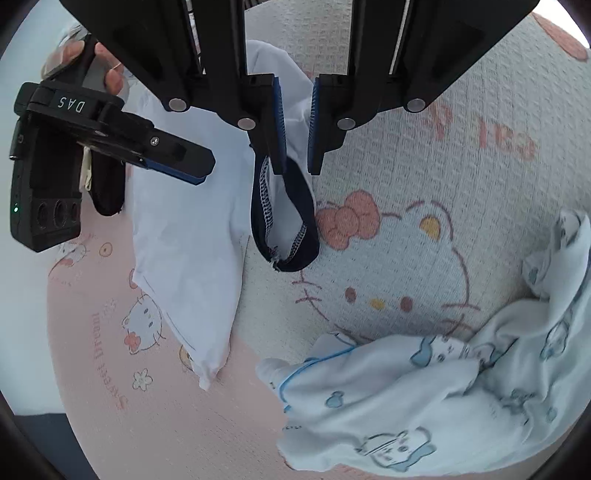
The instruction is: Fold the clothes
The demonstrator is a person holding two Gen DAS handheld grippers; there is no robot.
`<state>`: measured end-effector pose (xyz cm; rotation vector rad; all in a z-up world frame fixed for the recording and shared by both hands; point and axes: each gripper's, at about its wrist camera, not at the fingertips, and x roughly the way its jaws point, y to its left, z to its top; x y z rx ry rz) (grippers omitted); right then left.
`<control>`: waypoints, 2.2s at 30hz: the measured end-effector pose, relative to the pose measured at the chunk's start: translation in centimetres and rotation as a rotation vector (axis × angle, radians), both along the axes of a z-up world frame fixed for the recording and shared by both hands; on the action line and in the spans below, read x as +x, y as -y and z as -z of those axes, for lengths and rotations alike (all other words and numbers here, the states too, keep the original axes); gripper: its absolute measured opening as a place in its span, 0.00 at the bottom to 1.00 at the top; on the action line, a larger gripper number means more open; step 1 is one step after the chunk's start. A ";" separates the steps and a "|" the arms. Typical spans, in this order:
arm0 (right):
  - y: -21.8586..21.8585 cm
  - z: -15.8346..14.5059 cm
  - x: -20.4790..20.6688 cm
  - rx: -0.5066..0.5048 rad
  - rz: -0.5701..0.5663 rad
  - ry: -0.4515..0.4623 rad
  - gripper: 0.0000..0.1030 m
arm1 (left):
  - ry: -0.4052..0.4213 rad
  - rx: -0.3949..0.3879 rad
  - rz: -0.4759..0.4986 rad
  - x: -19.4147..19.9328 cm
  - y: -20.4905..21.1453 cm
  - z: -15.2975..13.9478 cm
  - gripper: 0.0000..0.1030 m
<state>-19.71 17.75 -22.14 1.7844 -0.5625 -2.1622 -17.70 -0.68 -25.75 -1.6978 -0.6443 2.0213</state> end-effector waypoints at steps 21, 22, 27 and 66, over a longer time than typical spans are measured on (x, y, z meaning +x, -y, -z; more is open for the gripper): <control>-2.8 1.9 4.4 -0.232 0.143 0.052 0.58 | -0.186 -0.256 -0.079 7.6 -2.1 -1.3 0.65; -2.8 1.7 4.4 -0.233 0.145 0.046 0.58 | -0.207 -0.287 -0.066 7.9 -2.6 -1.5 0.65; -2.1 1.3 3.8 -0.232 0.145 0.027 0.58 | -0.271 -0.293 -0.042 9.1 -2.7 -2.2 0.65; 2.6 -1.1 -3.4 0.160 -0.131 -0.051 0.43 | -0.338 -0.463 -0.009 2.7 0.5 -0.9 0.10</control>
